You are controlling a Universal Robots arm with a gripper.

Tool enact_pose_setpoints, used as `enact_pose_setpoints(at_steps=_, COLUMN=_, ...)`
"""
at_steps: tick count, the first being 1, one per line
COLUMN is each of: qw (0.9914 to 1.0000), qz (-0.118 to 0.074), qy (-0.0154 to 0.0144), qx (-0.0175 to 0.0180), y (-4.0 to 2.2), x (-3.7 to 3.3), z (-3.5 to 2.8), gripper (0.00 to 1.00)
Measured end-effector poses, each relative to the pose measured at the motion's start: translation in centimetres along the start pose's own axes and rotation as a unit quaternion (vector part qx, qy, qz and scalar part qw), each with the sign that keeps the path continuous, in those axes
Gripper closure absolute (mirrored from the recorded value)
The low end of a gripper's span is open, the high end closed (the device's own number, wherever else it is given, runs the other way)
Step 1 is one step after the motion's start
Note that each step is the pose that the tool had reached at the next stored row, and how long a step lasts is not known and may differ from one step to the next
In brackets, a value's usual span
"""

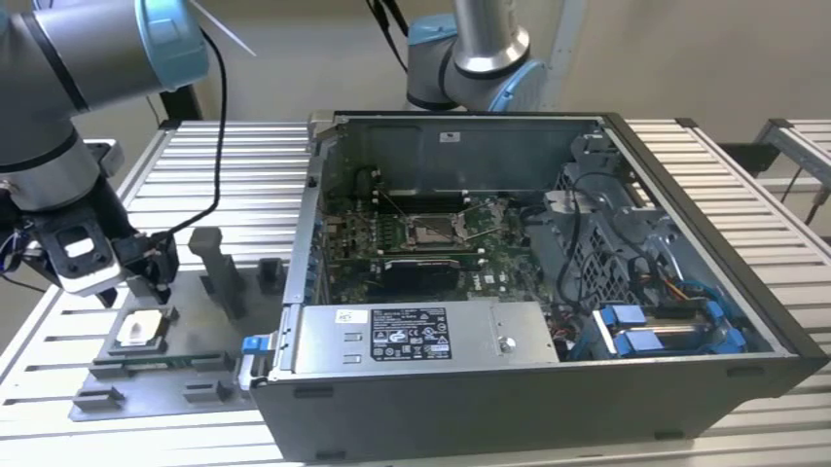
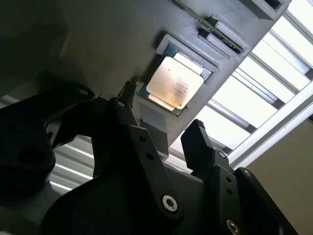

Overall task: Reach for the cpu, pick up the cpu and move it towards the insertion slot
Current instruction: 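Pick up the cpu and move it towards the insertion slot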

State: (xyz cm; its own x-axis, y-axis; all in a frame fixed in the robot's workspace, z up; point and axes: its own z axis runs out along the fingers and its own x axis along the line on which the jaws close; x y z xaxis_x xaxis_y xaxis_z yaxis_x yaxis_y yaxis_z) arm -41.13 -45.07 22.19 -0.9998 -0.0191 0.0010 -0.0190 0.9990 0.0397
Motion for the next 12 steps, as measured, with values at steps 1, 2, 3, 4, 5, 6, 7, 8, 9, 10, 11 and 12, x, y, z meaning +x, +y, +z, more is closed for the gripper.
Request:
enact_pose_setpoints(at_steps=1, qw=1.0, qz=0.0, qy=0.0, qx=0.0, y=-0.01, x=0.0, z=0.02, gripper=0.0)
enact_pose_setpoints(at_steps=2, qw=1.0, qz=0.0, qy=0.0, qx=0.0, y=-0.01, x=0.01, z=0.04, gripper=0.0)
enact_pose_setpoints(at_steps=3, qw=1.0, qz=0.0, qy=0.0, qx=0.0, y=-0.02, x=0.01, z=0.06, gripper=0.0)
enact_pose_setpoints(at_steps=4, qw=1.0, qz=0.0, qy=0.0, qx=0.0, y=-0.02, x=0.01, z=0.07, gripper=0.0)
enact_pose_setpoints(at_steps=5, qw=1.0, qz=0.0, qy=0.0, qx=0.0, y=-0.03, x=0.01, z=0.09, gripper=0.0)
enact_pose_setpoints(at_steps=6, qw=1.0, qz=0.0, qy=0.0, qx=0.0, y=-0.03, x=0.02, z=0.11, gripper=0.0)
enact_pose_setpoints(at_steps=7, qw=1.0, qz=0.0, qy=0.0, qx=0.0, y=-0.04, x=0.02, z=0.12, gripper=0.0)
enact_pose_setpoints(at_steps=8, qw=1.0, qz=0.0, qy=0.0, qx=0.0, y=-0.04, x=0.02, z=0.13, gripper=0.0)
enact_pose_setpoints(at_steps=9, qw=1.0, qz=0.0, qy=-0.0001, qx=0.0, y=-0.05, x=0.02, z=0.15, gripper=0.0)
enact_pose_setpoints(at_steps=10, qw=1.0, qz=0.0, qy=-0.0001, qx=-0.0001, y=-0.07, x=0.02, z=0.17, gripper=0.0)
enact_pose_setpoints(at_steps=11, qw=1.0, qz=0.0, qy=-0.0001, qx=-0.0001, y=-0.09, x=0.03, z=0.18, gripper=0.0)
enact_pose_setpoints(at_steps=12, qw=1.0, qz=0.0, qy=0.0, qx=0.0, y=-0.13, x=0.04, z=0.19, gripper=0.0)
